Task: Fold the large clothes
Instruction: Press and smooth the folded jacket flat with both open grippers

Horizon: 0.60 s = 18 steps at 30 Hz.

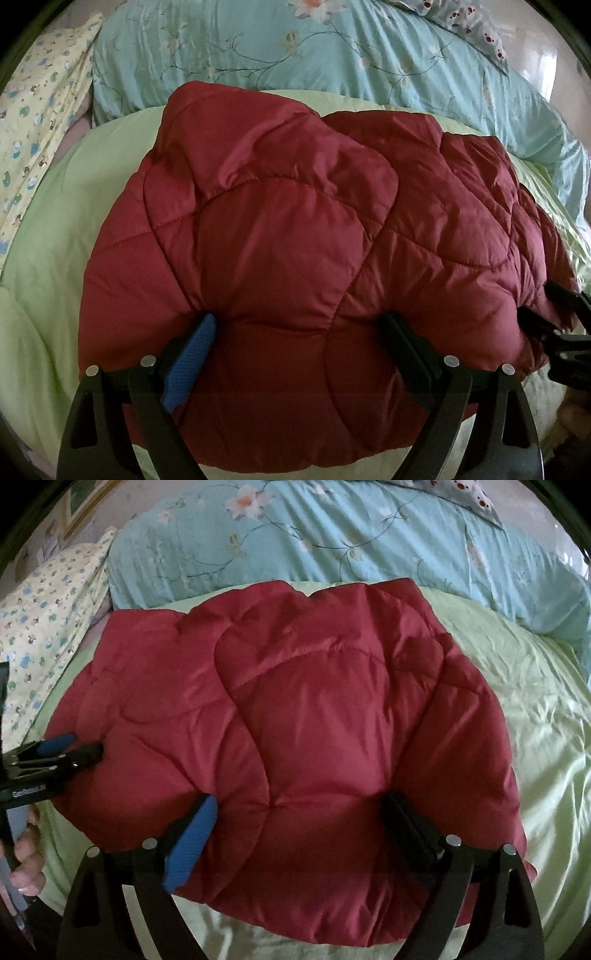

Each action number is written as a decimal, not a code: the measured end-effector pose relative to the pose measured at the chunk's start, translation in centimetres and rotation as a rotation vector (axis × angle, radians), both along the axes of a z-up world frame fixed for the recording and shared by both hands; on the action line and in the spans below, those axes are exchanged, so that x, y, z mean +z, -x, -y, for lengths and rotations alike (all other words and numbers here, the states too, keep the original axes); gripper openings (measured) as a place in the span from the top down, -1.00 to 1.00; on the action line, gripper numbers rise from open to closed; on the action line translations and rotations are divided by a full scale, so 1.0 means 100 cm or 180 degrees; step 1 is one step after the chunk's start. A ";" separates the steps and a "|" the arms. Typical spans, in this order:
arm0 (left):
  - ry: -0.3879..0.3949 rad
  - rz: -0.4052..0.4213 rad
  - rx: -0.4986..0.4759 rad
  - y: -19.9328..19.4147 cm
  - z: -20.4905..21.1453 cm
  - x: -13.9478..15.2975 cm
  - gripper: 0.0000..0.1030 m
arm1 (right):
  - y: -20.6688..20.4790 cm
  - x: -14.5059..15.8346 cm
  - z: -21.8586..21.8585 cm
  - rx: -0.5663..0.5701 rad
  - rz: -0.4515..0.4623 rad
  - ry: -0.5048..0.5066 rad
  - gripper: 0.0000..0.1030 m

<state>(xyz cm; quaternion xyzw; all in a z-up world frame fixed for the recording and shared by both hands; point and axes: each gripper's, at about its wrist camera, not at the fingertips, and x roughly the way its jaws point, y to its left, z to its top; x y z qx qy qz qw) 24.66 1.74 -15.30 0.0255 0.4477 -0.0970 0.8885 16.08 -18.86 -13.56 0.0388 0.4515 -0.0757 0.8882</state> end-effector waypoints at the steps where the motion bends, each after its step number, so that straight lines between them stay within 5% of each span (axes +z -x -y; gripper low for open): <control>1: 0.0023 -0.0002 -0.0002 0.001 -0.002 0.001 -0.79 | 0.000 -0.001 -0.002 0.0000 0.0009 0.0028 -0.84; 18: 0.0337 0.0103 0.0032 0.055 -0.033 0.033 -0.70 | 0.007 -0.003 0.002 -0.0045 0.0102 -0.0031 -0.85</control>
